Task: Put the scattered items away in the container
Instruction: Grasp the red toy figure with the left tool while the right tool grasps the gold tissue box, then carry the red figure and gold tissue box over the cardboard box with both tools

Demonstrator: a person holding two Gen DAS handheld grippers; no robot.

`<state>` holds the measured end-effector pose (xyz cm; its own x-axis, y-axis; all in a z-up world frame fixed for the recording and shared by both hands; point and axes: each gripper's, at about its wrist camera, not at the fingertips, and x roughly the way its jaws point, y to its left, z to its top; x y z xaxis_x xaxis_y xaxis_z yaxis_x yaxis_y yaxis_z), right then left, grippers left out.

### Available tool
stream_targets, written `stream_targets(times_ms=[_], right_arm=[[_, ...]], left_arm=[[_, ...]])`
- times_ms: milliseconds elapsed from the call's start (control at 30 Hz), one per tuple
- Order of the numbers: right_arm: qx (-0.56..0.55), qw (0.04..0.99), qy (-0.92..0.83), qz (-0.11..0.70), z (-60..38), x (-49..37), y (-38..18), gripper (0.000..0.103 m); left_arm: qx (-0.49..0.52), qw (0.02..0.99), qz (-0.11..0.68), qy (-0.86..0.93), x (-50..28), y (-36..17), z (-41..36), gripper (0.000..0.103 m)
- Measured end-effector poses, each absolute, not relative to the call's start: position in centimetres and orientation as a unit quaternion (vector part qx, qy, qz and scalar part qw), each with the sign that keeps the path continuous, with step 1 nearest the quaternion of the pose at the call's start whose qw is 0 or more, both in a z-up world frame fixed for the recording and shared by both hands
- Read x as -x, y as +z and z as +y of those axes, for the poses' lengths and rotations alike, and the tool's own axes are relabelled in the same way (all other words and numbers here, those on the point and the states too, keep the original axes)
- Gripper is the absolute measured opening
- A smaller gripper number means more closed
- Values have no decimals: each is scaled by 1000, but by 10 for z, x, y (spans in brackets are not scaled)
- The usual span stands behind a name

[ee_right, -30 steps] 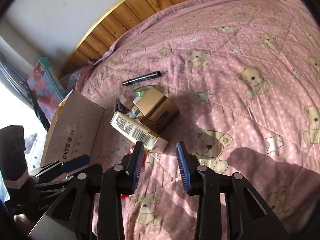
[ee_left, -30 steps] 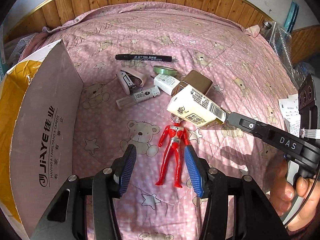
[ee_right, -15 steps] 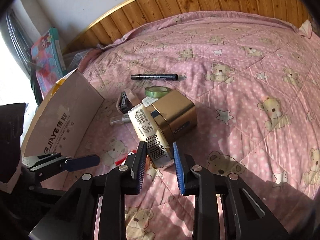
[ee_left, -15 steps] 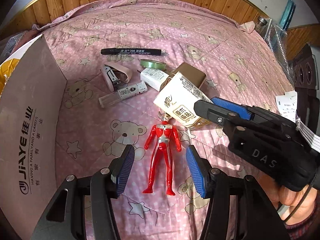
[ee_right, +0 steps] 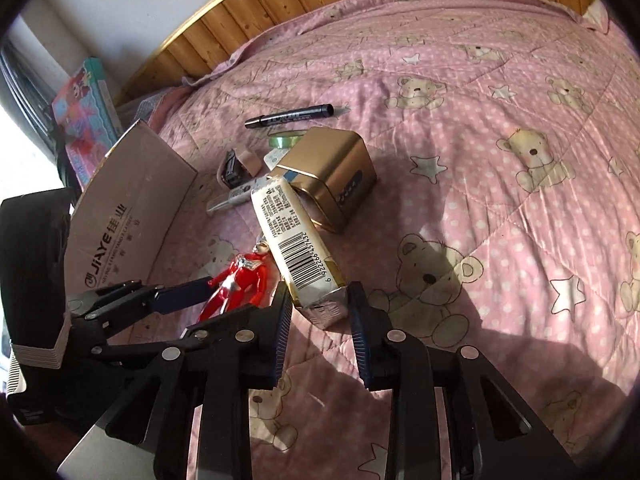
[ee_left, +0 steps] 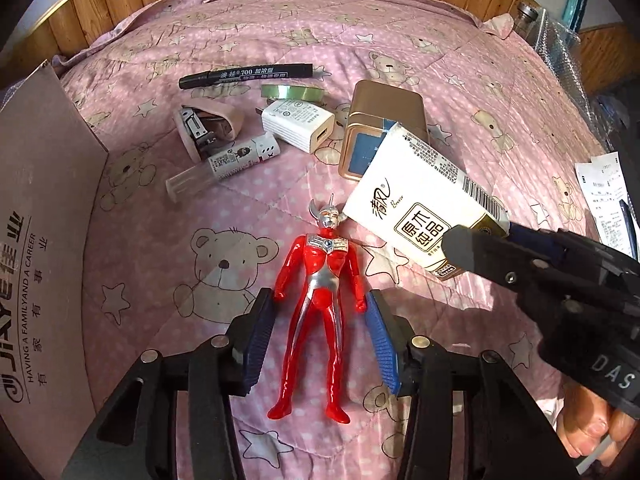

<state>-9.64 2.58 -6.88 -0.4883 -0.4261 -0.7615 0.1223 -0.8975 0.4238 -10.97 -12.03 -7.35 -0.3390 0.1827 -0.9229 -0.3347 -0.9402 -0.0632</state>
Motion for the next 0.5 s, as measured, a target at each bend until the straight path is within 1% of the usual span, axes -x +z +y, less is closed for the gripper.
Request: stream_targets(times_ms=[100,500], right_arm=[[-477,166,-848,-159,27,91,-66,27],[-460,170,-855,-169,31,76,-48,24]], left_arm=[[538,149,84,825,106,-63,-121,47],[508,147,80,845,99,-26,-111,47]])
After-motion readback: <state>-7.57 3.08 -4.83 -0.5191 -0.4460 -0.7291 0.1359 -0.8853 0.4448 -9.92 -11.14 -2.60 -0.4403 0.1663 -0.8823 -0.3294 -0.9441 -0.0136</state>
